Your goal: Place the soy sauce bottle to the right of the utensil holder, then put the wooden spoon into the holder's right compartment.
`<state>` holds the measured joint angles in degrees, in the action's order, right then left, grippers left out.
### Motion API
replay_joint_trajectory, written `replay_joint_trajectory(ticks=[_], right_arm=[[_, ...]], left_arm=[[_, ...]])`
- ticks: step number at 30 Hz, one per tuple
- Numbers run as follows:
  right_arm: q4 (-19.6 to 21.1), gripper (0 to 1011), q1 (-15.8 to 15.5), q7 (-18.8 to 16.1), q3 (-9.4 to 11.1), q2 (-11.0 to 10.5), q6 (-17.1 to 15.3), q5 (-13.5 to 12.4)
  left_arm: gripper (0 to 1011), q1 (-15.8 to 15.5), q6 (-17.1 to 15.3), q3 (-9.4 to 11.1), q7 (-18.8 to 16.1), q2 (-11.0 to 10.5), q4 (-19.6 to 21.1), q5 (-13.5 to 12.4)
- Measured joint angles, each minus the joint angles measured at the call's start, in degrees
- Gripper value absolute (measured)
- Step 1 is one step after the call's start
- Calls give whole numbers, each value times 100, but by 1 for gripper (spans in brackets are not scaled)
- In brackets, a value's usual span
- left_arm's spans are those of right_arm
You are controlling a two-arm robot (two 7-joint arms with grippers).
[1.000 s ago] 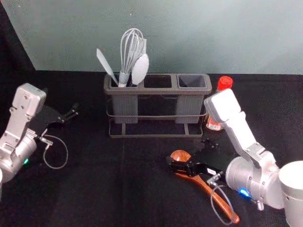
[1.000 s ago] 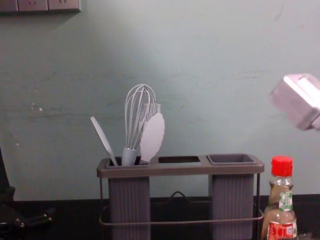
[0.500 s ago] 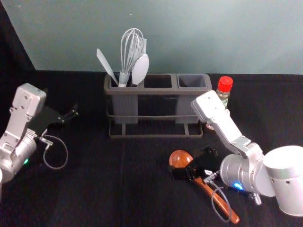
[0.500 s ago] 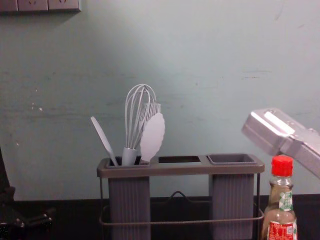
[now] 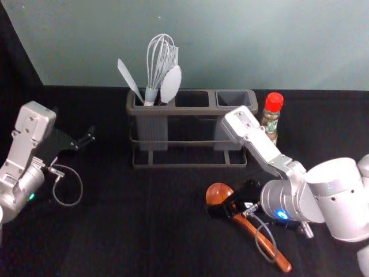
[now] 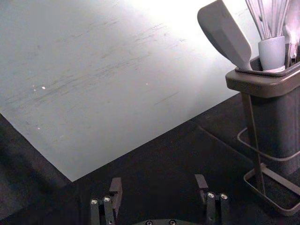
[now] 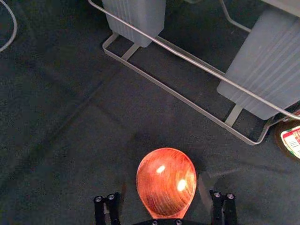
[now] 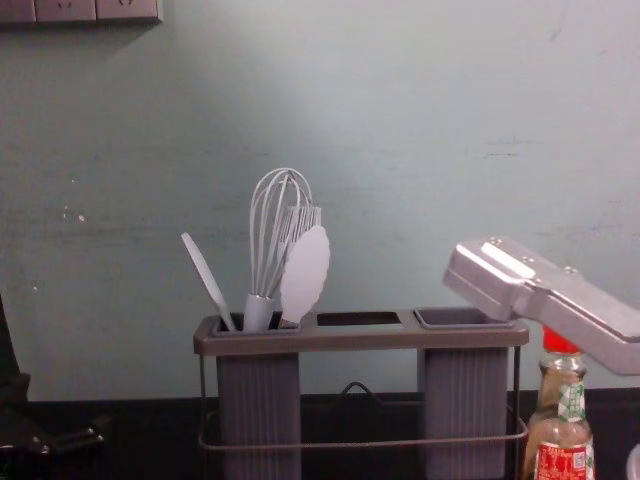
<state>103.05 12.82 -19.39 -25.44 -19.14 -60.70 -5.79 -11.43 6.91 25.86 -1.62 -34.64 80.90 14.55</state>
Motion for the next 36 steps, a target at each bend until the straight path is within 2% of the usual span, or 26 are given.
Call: replay_joint_trajectory(ticks=[12,36], right_arm=[[-315,1003,224,-150,-81,97,-102,157],[-551,1003,288,-383,-105,225,-76,456]], left_arm=[[1011,0,0,0,0,0,0,0],[1011,0,0,0,0,0,0,0]])
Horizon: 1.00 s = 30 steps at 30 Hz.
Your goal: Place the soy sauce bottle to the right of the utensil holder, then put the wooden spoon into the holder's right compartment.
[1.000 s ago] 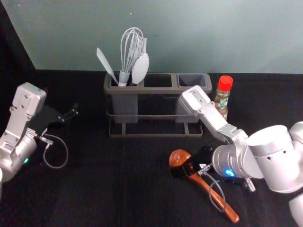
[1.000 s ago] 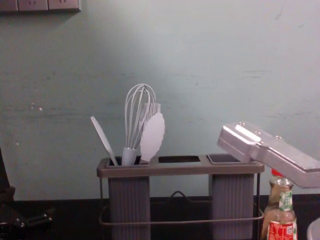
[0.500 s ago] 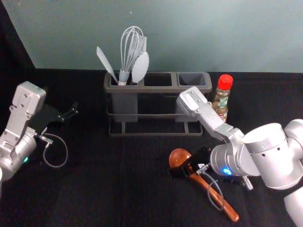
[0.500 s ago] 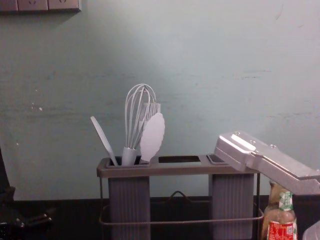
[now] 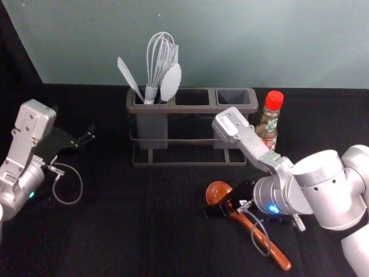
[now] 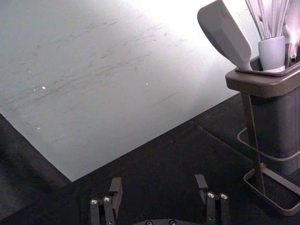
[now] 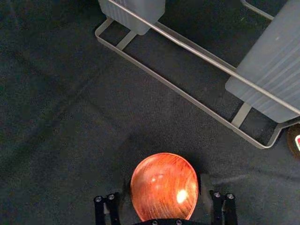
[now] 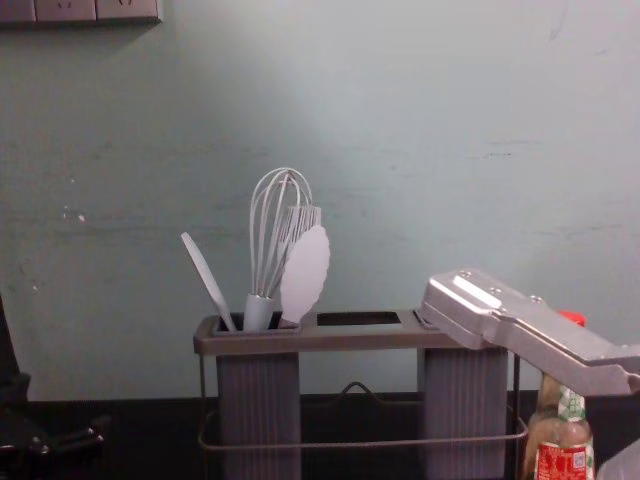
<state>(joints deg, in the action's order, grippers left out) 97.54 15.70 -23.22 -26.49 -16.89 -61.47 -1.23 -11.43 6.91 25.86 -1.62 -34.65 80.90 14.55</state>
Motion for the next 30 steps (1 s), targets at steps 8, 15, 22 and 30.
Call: replay_joint_trajectory(ticks=[8,15,22,30], right_arm=[[-31,1003,-14,-63,17,33,15,96],[-54,947,-21,-118,15,67,33,198],[0,838,-54,-154,35,84,23,277],[450,838,-261,-216,213,14,-3,332]], left_arm=[[1011,0,0,0,0,0,0,0],[1011,0,0,0,0,0,0,0],[1011,0,0,0,0,0,0,0],[1011,0,0,0,0,0,0,0]])
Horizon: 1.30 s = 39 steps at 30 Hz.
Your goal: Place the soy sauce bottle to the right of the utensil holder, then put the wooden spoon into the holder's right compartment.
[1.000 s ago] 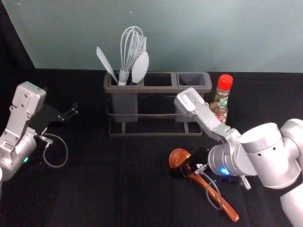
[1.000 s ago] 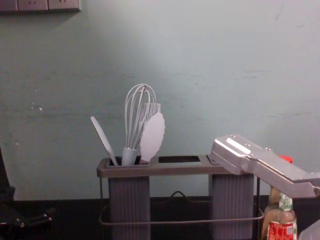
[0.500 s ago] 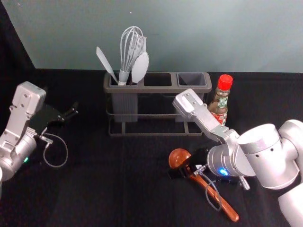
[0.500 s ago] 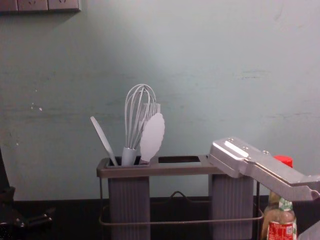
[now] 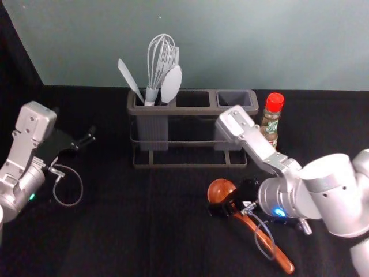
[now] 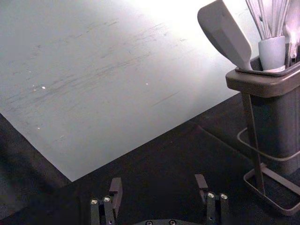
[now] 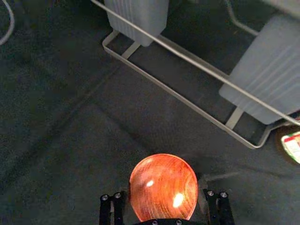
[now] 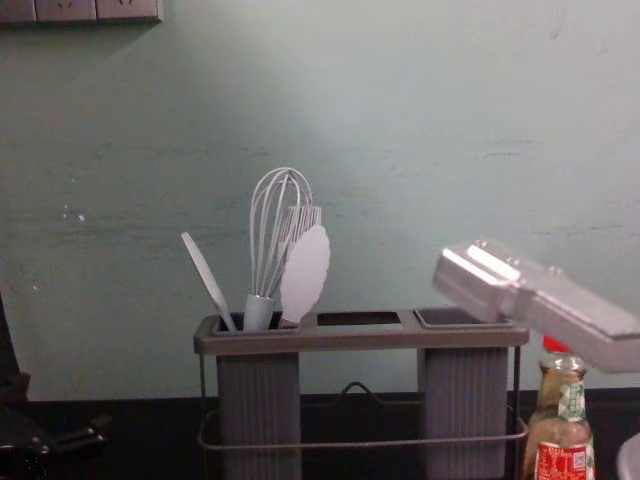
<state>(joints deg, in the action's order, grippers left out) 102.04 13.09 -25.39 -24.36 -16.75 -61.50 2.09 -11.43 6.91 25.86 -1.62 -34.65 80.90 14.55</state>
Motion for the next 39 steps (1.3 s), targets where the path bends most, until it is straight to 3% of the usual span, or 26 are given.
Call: replay_joint_trajectory(ticks=[8,12,18,19,25,35,39], right_arm=[[614,837,-465,-77,360,-142,276,-28],[936,838,-818,-72,613,-191,752,-54],[1356,838,-1522,62,1130,-207,1926,-229],[1356,838,-1522,62,1130,-207,1926,-229],[1506,838,-2069,210,1543,-195,3111,-556],[1480,838,-2641,458,1856,-113,4831,-869],[1422,838,-2748,498,1915,-100,5339,-977]], left_arm=[[1011,1,0,0,0,0,0,0],[1011,0,0,0,0,0,0,0],[1011,0,0,0,0,0,0,0],[1011,0,0,0,0,0,0,0],[1011,0,0,0,0,0,0,0],[1011,0,0,0,0,0,0,0],[1011,0,0,0,0,0,0,0]])
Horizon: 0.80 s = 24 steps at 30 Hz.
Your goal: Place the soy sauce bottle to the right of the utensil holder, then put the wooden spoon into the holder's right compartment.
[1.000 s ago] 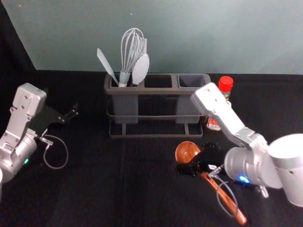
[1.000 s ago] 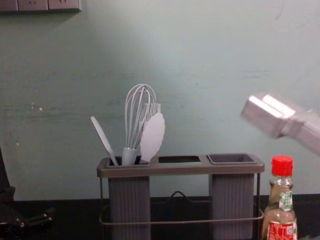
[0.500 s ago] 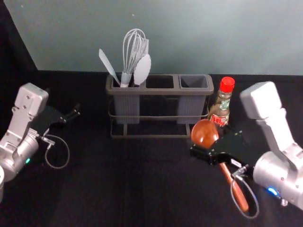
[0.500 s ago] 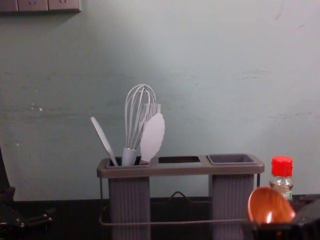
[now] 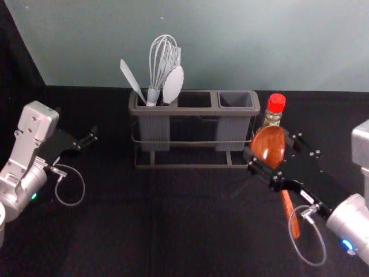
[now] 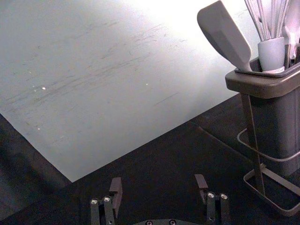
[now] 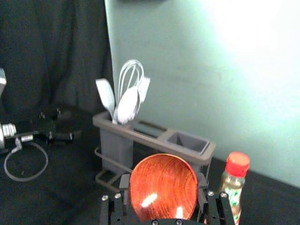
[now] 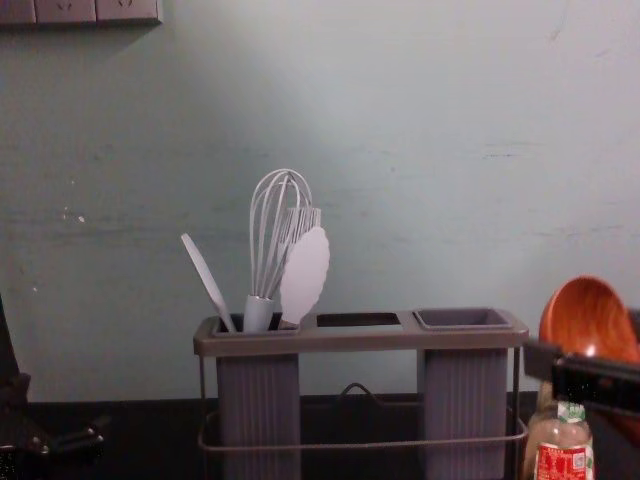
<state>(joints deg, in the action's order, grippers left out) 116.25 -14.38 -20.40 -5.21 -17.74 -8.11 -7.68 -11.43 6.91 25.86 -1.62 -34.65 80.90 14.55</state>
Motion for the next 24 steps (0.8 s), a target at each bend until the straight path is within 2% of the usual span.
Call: replay_joint_trajectory(ticks=[2,12,15,24], right_arm=[[-47,838,-49,2,23,-2,323,-55],[-267,838,-150,-1,33,-33,1453,-254],[-306,838,-150,-1,15,-51,1600,-303],[-306,838,-143,61,-14,-68,1571,-315]], left_arm=[[1011,0,0,0,0,0,0,0],[1011,0,0,0,0,0,0,0],[1011,0,0,0,0,0,0,0],[1011,0,0,0,0,0,0,0]])
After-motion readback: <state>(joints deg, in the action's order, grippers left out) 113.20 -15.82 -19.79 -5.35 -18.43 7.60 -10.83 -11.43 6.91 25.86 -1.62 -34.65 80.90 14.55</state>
